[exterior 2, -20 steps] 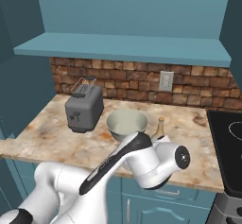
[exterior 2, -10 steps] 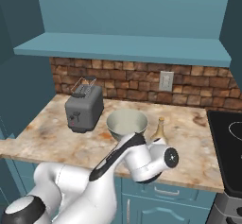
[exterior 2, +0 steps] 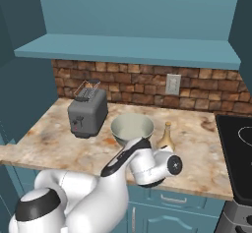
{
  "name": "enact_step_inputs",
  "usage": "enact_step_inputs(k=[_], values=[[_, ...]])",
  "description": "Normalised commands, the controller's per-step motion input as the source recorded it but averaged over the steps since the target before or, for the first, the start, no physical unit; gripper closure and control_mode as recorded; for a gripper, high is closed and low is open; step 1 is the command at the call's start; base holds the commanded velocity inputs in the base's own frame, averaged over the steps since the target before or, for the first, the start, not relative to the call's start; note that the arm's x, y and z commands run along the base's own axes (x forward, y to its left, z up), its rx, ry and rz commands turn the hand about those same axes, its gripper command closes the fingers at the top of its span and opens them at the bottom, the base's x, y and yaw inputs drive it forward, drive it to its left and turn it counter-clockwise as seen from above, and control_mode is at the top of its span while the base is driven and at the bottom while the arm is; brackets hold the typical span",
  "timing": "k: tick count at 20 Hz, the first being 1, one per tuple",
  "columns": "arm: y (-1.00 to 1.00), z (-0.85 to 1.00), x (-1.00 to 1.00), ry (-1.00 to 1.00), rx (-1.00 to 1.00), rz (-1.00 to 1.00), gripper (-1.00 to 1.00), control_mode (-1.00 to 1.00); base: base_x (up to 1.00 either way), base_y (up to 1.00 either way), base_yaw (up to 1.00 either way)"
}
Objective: Retrieve the bottle and the shaker from the cabinet and place them next to the mixing bowl on the counter. Then add garlic from the fridge to the mixing bowl.
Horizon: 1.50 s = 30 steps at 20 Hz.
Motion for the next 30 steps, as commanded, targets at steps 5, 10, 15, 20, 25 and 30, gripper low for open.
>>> enact_step_inputs(k=[5,10,15,20,25,30], values=[[-0.05,-0.30,0.00,0.00,0.05,-0.02,1.00,-1.00,0.00,0.00,0.00],[-0.01,-0.15,0.08,0.00,0.11,0.00,1.00,-1.00,0.00,0.00,0.00],[-0.02,0.00,0.18,0.00,0.03,-0.08,1.00,-1.00,0.00,0.00,0.00],[0.02,0.00,0.42,0.00,0.00,-0.15,1.00,-1.00,0.00,0.00,0.00],[0.01,-0.06,0.21,0.00,0.00,-0.09,1.00,-1.00,0.00,0.00,0.00],[0.00,-0.06,0.11,0.00,0.00,-0.03,1.00,-1.00,0.00,0.00,0.00]])
